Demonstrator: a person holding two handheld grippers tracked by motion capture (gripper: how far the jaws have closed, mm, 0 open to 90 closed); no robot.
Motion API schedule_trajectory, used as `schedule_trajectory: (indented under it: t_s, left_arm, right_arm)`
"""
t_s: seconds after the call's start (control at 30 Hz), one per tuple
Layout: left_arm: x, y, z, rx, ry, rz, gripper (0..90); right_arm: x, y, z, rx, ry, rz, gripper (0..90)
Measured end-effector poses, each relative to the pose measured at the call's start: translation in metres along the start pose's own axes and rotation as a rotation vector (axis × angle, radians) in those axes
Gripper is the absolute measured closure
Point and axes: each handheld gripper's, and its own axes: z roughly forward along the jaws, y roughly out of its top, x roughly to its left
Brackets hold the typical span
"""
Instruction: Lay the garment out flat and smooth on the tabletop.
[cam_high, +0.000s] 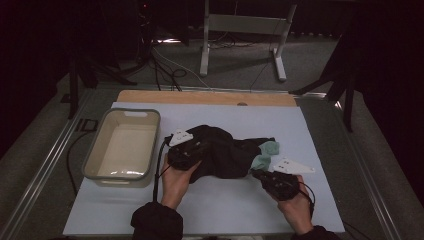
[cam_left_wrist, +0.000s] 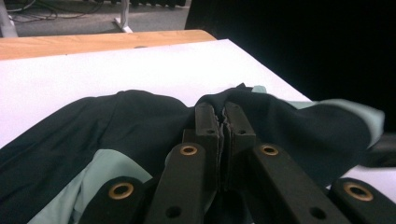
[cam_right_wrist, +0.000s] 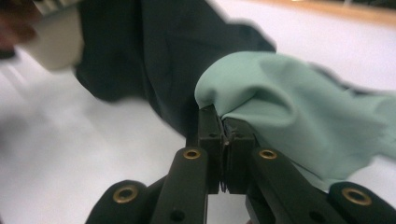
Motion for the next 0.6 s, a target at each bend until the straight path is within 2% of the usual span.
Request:
schedule_trajectory:
  t_s: [0.03,0.07,0.1,0.17,0.23,0.3,0.4,0.6]
  left_arm:
    - [0.0,0.0,0.0,-0.001,0.0,-0.001,87.5]
    - [-0.001,0.0,0.001,0.001,-0.002,0.001,87.4]
    - [-0.001,0.0,0.001,0.001,-0.002,0.001,87.4]
    - [-0.002,-0.001,0.002,0.005,-0.003,0.005,87.4]
    - [-0.002,-0.001,0.004,0.009,-0.001,0.005,87.4]
    - [-0.003,-0.003,0.006,0.018,-0.005,0.005,87.2]
    - [-0.005,-0.008,0.008,0.042,-0.006,0.024,86.6]
    - [-0.01,-0.024,0.005,0.08,-0.039,0.06,84.7]
  right_arm:
    - [-0.001,0.004,-0.006,-0.024,0.004,-0.002,88.3]
    - [-0.002,0.014,-0.021,-0.073,0.011,0.0,88.4]
    - [-0.002,0.014,-0.021,-0.073,0.011,0.0,88.4]
    - [-0.004,0.023,-0.032,-0.114,0.012,-0.002,88.2]
    - [-0.005,0.024,-0.033,-0.117,0.005,-0.003,88.2]
    - [-0.009,0.024,-0.03,-0.099,-0.018,-0.005,88.0]
    - [-0.016,0.015,-0.017,-0.032,-0.062,-0.011,87.9]
    - [-0.024,-0.002,-0.009,0.033,-0.079,0.022,87.9]
